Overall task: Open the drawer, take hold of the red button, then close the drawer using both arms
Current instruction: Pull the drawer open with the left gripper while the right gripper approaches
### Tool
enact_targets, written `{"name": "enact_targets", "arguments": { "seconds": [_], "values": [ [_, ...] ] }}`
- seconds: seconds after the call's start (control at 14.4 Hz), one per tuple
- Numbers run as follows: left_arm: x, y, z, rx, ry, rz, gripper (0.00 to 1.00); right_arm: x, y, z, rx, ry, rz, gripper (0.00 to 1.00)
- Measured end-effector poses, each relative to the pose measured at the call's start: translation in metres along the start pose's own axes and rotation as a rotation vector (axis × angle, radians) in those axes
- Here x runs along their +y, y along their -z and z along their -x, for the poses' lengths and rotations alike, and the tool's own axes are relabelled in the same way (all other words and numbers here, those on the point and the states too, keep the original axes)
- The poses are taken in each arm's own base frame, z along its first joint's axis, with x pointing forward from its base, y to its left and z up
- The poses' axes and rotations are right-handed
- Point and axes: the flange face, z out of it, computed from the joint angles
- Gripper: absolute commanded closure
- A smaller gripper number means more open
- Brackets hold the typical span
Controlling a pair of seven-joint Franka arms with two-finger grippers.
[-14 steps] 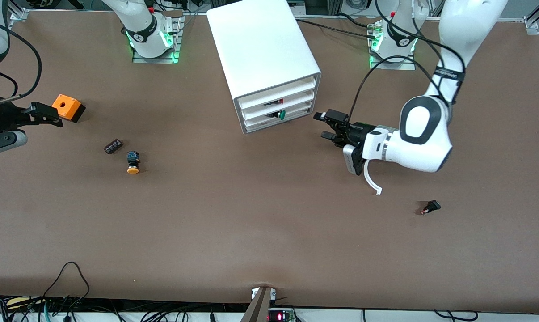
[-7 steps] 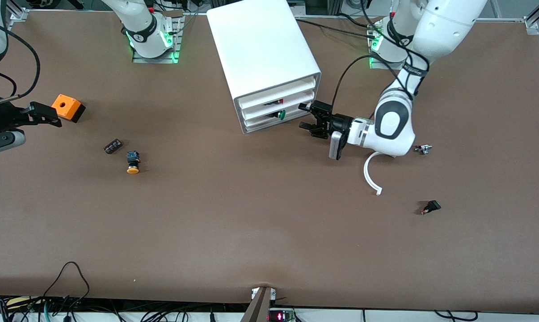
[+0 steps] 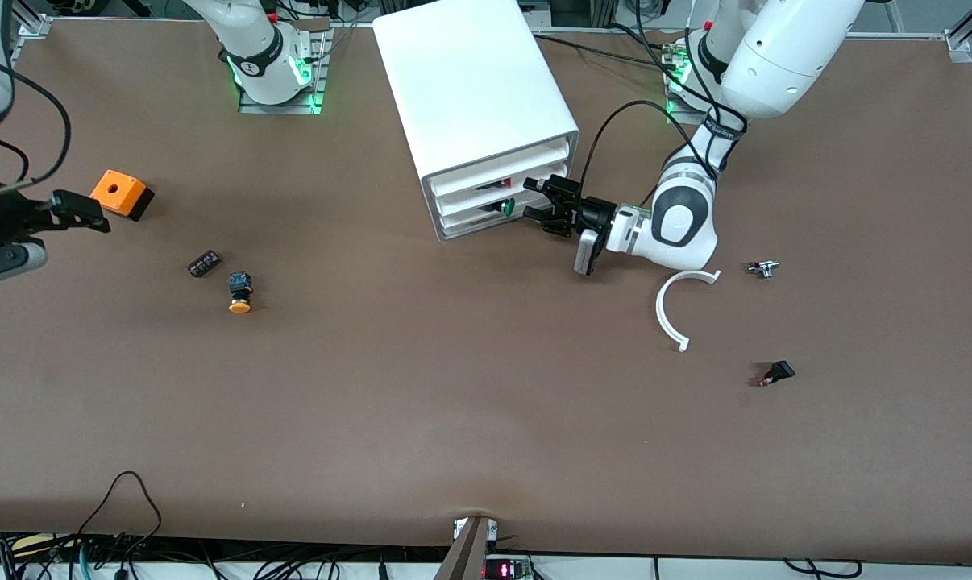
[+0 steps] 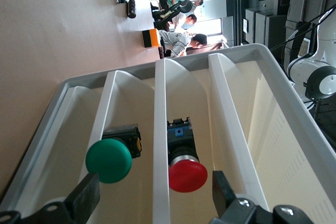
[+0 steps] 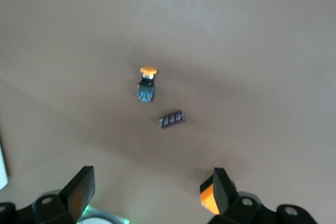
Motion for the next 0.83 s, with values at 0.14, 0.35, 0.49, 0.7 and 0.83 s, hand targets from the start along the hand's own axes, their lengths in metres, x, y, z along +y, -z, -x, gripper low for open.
{"name": "enact_targets", "arguments": {
  "seconds": [0.14, 0.35, 0.49, 0.7, 0.83],
  "values": [
    [-0.001, 0.000, 0.004, -0.001, 0.009, 0.007, 0.46, -0.001, -0.015, -0.017, 0.017, 0.017, 0.009, 0.00],
    [0.000, -0.001, 0.007, -0.007, 0.016, 0.033, 0.51, -0.008, -0.031, -0.034, 0.021, 0.042, 0.013, 0.00],
    [-0.002, -0.002, 0.013, -0.010, 0.029, 0.037, 0.65, -0.022, -0.035, -0.045, 0.033, 0.068, 0.020, 0.00],
    [-0.006, -0.002, 0.022, -0.013, 0.049, 0.038, 0.88, -0.039, -0.036, -0.057, 0.088, 0.077, -0.048, 0.00],
    [-0.004, -0.001, 0.021, -0.011, 0.050, 0.046, 1.00, -0.044, -0.036, -0.059, 0.115, 0.069, -0.111, 0.00]
  ]
}}
